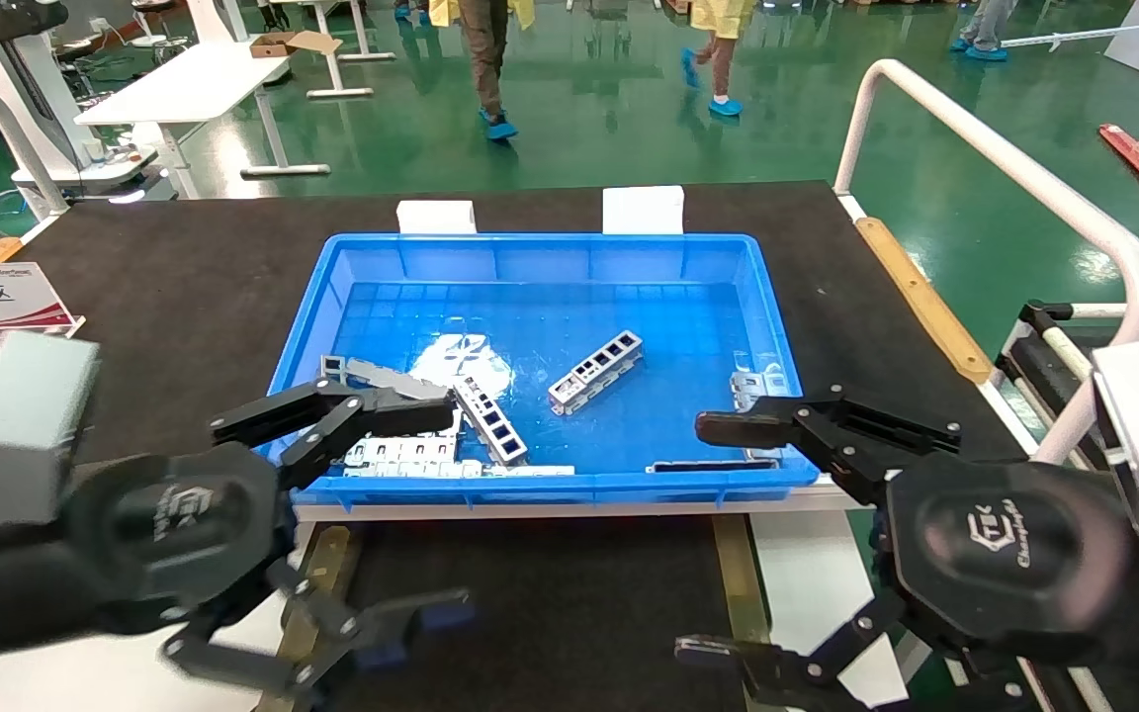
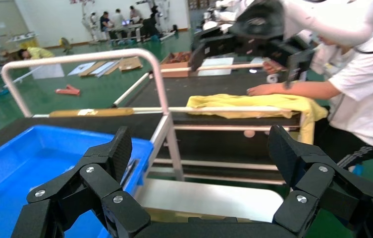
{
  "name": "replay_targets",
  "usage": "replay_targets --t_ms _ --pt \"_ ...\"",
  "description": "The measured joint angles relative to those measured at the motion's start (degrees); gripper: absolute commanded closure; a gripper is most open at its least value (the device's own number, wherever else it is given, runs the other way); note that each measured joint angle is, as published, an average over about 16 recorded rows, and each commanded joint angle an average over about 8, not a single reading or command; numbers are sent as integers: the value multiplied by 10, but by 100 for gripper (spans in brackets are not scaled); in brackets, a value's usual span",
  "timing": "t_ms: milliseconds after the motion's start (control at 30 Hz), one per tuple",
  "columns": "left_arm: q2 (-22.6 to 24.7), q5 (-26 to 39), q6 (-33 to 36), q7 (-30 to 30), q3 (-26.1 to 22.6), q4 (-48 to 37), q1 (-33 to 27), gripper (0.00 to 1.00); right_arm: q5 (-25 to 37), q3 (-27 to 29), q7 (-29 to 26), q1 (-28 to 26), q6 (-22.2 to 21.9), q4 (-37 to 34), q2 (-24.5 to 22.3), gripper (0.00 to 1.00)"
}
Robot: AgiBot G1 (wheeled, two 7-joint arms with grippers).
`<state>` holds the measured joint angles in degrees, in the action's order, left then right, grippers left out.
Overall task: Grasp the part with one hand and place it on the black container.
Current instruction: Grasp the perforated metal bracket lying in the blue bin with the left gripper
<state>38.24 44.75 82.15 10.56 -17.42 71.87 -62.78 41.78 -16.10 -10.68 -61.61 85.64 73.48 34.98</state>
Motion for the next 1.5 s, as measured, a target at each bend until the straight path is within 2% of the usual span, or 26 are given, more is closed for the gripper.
replay_targets --t_ms 300,600,933,1167,1500 --pt "49 55 -29 -8 -29 -48 -33 0 0 0 0 0 0 0 0 0" --pt "134 133 -67 -34 -71 -159 -104 0 0 -1 0 0 0 0 0 0" --pt "252 214 -136 -113 -109 -347 -189 0 -1 -1 1 0 0 0 0 0" --pt "330 248 -199 -183 -123 -478 -234 0 -1 -1 1 0 -1 0 -1 0" --pt "394 261 -283 -237 -148 -579 -255 0 -1 -2 1 0 -1 0 -1 0"
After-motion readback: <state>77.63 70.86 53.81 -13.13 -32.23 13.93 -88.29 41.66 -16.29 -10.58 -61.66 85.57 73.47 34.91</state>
